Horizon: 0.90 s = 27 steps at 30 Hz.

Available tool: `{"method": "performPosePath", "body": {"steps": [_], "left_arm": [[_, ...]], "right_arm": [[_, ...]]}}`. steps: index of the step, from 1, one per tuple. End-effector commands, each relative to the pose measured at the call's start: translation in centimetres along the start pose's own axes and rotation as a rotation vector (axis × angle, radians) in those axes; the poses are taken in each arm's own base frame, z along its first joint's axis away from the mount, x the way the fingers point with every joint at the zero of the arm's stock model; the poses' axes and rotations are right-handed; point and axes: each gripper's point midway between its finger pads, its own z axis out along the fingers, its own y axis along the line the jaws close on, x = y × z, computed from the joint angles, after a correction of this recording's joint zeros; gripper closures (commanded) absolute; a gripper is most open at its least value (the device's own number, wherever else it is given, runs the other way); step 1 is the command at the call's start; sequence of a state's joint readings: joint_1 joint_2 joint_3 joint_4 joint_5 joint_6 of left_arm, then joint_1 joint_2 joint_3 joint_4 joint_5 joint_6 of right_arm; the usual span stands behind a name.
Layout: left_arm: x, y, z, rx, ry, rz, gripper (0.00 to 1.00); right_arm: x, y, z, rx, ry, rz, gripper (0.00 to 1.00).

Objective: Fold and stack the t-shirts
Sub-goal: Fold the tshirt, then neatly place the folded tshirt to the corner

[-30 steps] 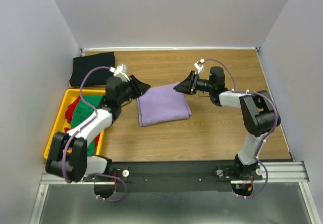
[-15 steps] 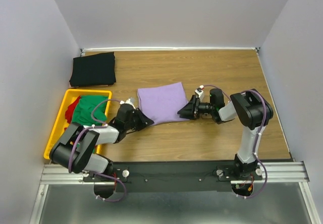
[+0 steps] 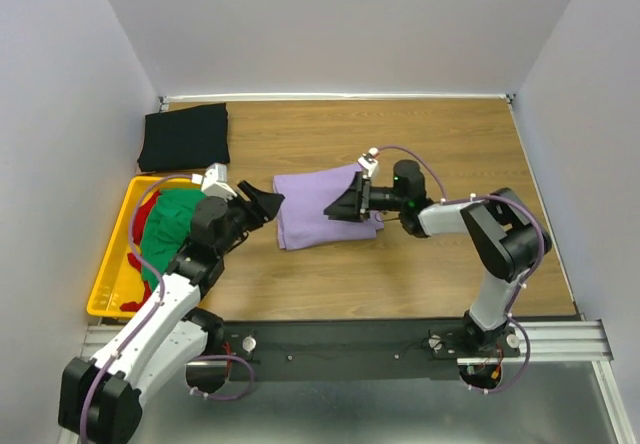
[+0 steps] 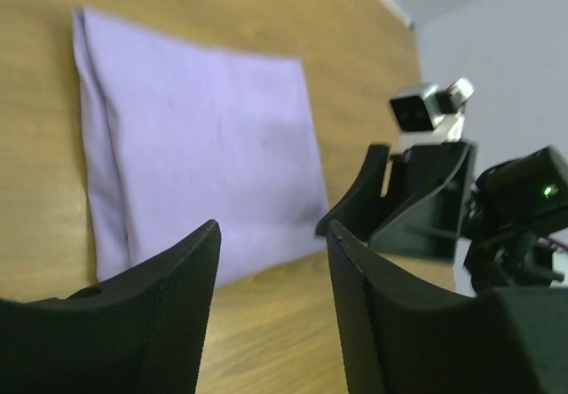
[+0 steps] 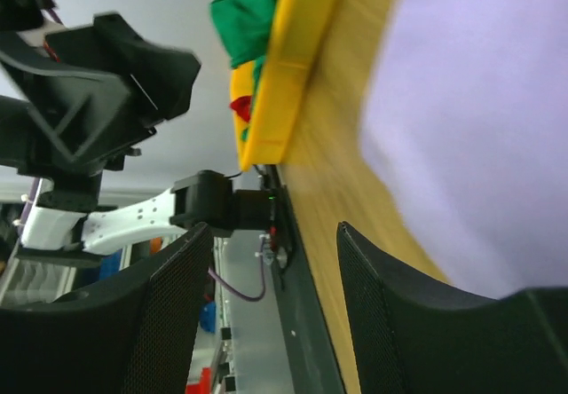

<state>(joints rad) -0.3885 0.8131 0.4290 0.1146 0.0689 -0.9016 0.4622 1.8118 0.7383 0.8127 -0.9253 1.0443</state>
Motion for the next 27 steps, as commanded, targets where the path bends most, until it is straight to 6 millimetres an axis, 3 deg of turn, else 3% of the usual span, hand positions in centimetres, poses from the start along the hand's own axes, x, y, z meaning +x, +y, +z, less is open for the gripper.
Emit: {"method": "performPosePath", "body": {"steps": [1,5,6,13,16,20,22,23,24,27], "left_arm": [[-4.2,1.8,-2.2,-0.173,-0.148,0.149,0.33],[-5.6,2.1,-3.3,-0.216,-0.199,0.201,0.27],[-6.0,1.9,-3.6,-0.214,-0.204,0.235,0.22],[-7.7,-0.1,-5.6,-0.132,-0.283,0.327,0.17],[-9.2,-1.3,-6.9,-0.107,-0.353,0.358,0.15],[-10.4,-1.1,-7.7,-0.138,-0.402,0.432,0.15],[-10.2,-0.4,-7.4,-0.17,-0.391,0.431,0.14],[-10.0,-0.2,-7.2,-0.172,-0.382,0.427,0.14],[-9.9,-0.1,-7.0,-0.172,-0.376,0.423,0.14],[-8.9,1.3,-5.8,-0.223,-0.322,0.411,0.14]], "right_arm": [[-0.1,2.1,4.0,-0.008,-0.017,0.0,0.34],[1.5,-0.7,6.6,0.04,0.018,0.06,0.34],[2.1,-2.7,7.0,0.074,0.022,0.093,0.34],[6.0,-11.3,6.9,0.229,0.053,0.237,0.34],[6.0,-10.7,6.6,0.223,0.054,0.225,0.34],[3.5,-6.5,6.6,0.199,0.029,0.129,0.34],[2.9,-6.0,6.5,0.247,0.044,0.027,0.34],[1.2,-4.5,7.4,0.266,0.014,-0.047,0.35],[1.9,-5.0,6.6,0.353,0.066,-0.102,0.35],[1.3,-3.4,7.5,0.472,0.089,-0.221,0.36]]}}
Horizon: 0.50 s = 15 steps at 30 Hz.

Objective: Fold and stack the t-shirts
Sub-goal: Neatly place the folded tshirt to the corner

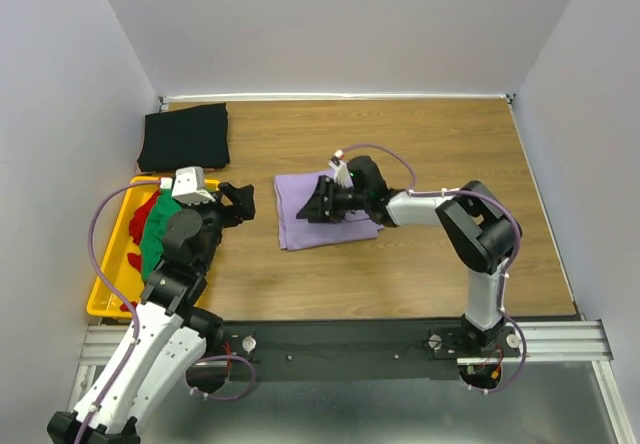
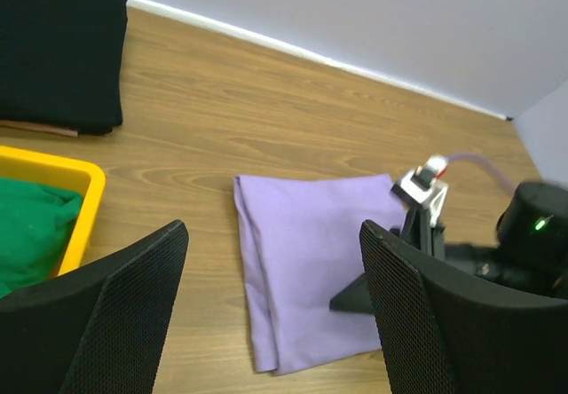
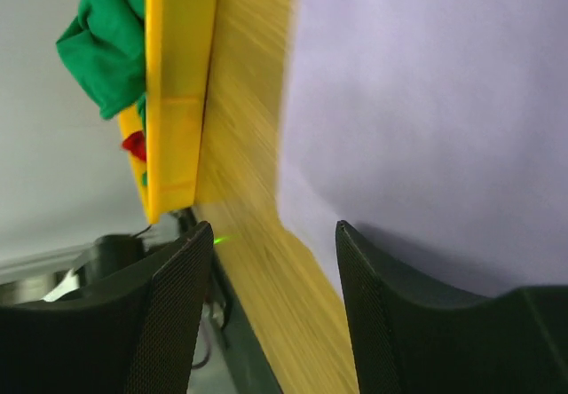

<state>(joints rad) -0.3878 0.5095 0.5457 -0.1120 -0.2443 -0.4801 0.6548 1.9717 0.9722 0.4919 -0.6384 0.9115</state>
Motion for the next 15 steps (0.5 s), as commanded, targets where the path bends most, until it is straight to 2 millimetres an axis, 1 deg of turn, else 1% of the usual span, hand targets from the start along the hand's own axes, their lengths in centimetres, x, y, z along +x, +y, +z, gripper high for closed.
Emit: {"method": "performPosePath", "body": {"steps": [1,2,3,4,5,7,8,9,11,13,15], "left_arm": [[1.4,2.1,1.0,-0.106,0.056,0.027,0.14],[2.6,2.8,1.5,-0.142,0.108,0.04,0.14],[2.5,2.9,1.8,-0.153,0.117,0.042,0.14],[2.7,3.3,2.0,-0.165,0.13,0.044,0.14],[2.9,3.9,2.4,-0.174,0.144,0.037,0.14],[2.8,4.7,2.9,-0.168,0.148,0.021,0.14],[3.2,4.6,3.1,-0.136,0.167,0.009,0.14],[2.6,5.6,3.3,-0.16,0.147,-0.005,0.14],[2.3,6.3,3.5,-0.168,0.142,-0.006,0.14],[2.2,6.7,3.6,-0.172,0.144,-0.01,0.14],[2.5,7.0,3.7,-0.172,0.155,-0.017,0.14]], "right_arm": [[-0.5,1.5,-0.4,0.248,0.026,-0.273,0.37],[-0.1,1.7,-0.3,0.281,0.036,-0.304,0.39],[0.9,1.1,-0.2,0.374,0.051,-0.34,0.4],[0.4,1.7,0.3,0.403,0.047,-0.405,0.4],[1.2,1.2,0.3,0.49,0.056,-0.444,0.41],[1.5,0.9,0.6,0.56,0.054,-0.496,0.43],[1.6,0.9,1.2,0.577,0.064,-0.523,0.43],[1.8,0.2,0.9,0.648,0.061,-0.553,0.44],[2.2,0.0,1.5,0.706,0.07,-0.607,0.45],[2.6,-0.2,2.0,0.732,0.08,-0.641,0.45],[3.2,-0.4,2.8,0.745,0.11,-0.67,0.48]]}}
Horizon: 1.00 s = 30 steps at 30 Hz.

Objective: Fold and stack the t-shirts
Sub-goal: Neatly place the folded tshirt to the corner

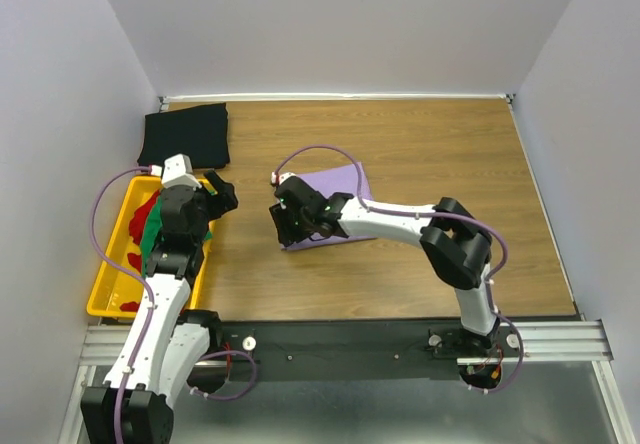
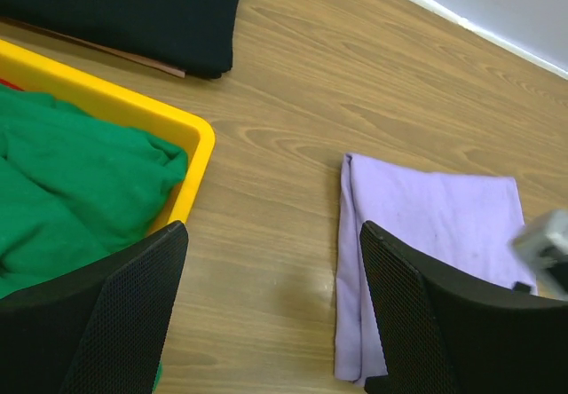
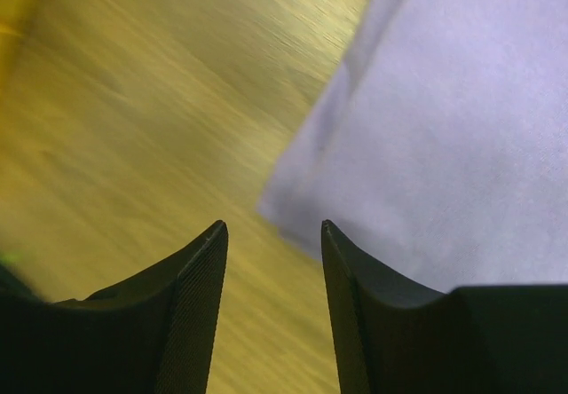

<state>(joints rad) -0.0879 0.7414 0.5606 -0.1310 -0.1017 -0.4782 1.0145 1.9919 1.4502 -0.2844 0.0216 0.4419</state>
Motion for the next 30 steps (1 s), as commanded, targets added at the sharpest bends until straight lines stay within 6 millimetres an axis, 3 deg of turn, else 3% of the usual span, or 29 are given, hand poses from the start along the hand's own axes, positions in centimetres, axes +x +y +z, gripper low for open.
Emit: {"method": "performPosePath", "body": {"steps": [1,4,19,22,25,26,29,30], "left_arm": [[-0.4,-0.9,0.2,0.067,0.007,0.002,0.14],[-0.3,-0.4,0.5,0.051,0.012,0.0,0.14],[0.5,0.1,0.9,0.032,0.04,-0.012,0.15],[0.8,0.3,1.2,0.021,0.059,-0.013,0.15],[1.3,0.4,1.5,0.011,0.083,-0.015,0.15],[1.6,0.6,1.7,-0.001,0.096,-0.016,0.15],[2.1,1.3,2.0,-0.041,0.117,-0.031,0.16],[2.2,1.4,2.1,-0.046,0.123,-0.033,0.17]], "right_arm": [[2.3,-3.1,0.9,0.201,0.091,-0.115,0.49],[2.7,-2.2,1.7,0.214,0.105,-0.146,0.49],[8.7,-3.1,3.1,0.299,0.294,-0.275,0.49],[9.9,-3.8,3.3,0.334,0.332,-0.313,0.55],[10.8,-4.5,3.4,0.376,0.356,-0.346,0.69],[10.9,-4.8,3.4,0.387,0.357,-0.348,0.79],[10.6,-5.1,3.2,0.411,0.341,-0.34,0.99],[10.5,-5.0,3.2,0.412,0.339,-0.339,0.99]]}}
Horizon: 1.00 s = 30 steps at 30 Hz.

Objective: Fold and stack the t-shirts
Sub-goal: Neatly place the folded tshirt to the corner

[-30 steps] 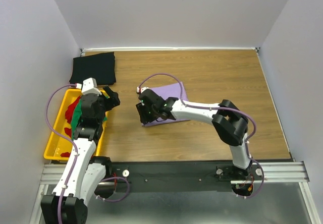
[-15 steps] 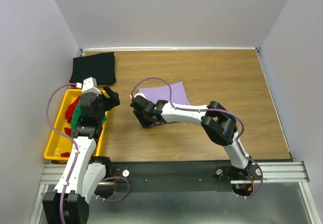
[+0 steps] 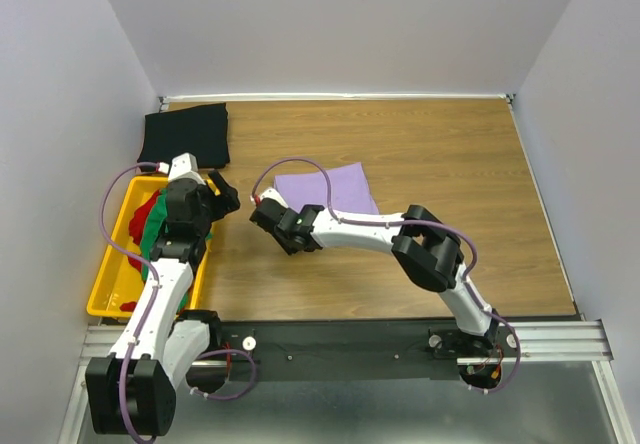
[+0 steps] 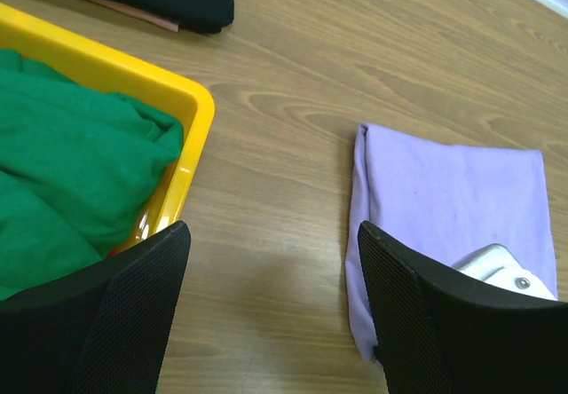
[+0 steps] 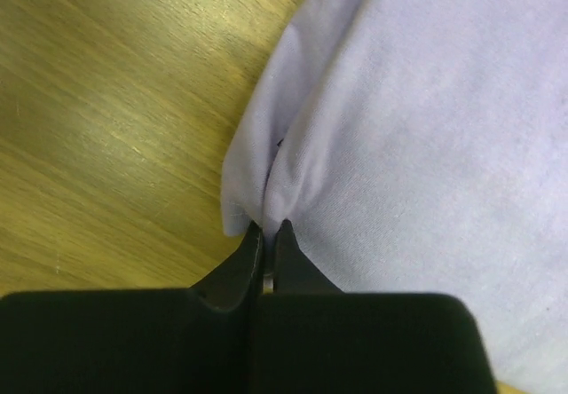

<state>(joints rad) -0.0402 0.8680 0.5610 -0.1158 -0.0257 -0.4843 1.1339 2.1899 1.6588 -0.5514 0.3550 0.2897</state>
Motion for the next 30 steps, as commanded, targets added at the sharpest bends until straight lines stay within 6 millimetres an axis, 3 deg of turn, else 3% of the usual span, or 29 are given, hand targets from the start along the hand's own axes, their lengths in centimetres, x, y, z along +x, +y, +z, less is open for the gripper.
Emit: {"method": "performPosePath", "body": {"steps": [1,4,7,12,16,18,24,30], "left_arm": [[-0.2,0.2,0.2,-0.024,0.018,-0.015,0.17],[1.1,-0.9,0.4,0.05,0.077,-0.003,0.17],[2.4,-2.0,0.5,0.107,0.143,-0.032,0.18],[3.5,-3.4,0.9,0.163,0.222,-0.104,0.18],[4.3,-5.0,1.1,0.21,0.274,-0.179,0.11],[5.0,-5.8,1.2,0.23,0.3,-0.209,0.09],[7.0,-9.1,1.0,0.3,0.345,-0.304,0.04],[9.6,-11.6,2.1,0.317,0.425,-0.343,0.03]], "right_arm": [[6.8,-0.2,2.0,0.05,0.205,-0.074,0.99],[5.6,0.3,1.3,0.023,0.168,-0.041,0.99],[3.0,0.1,-0.5,-0.007,0.086,0.017,0.99],[-0.1,-1.6,-2.8,-0.031,-0.02,0.134,0.99],[-0.7,-2.8,-3.5,-0.066,-0.053,0.212,0.99],[-0.3,-3.2,-3.2,-0.097,-0.055,0.254,0.99],[-1.6,-3.8,-4.7,-0.188,-0.121,0.352,0.99],[-2.1,-4.2,-5.6,-0.232,-0.156,0.401,0.99]]}}
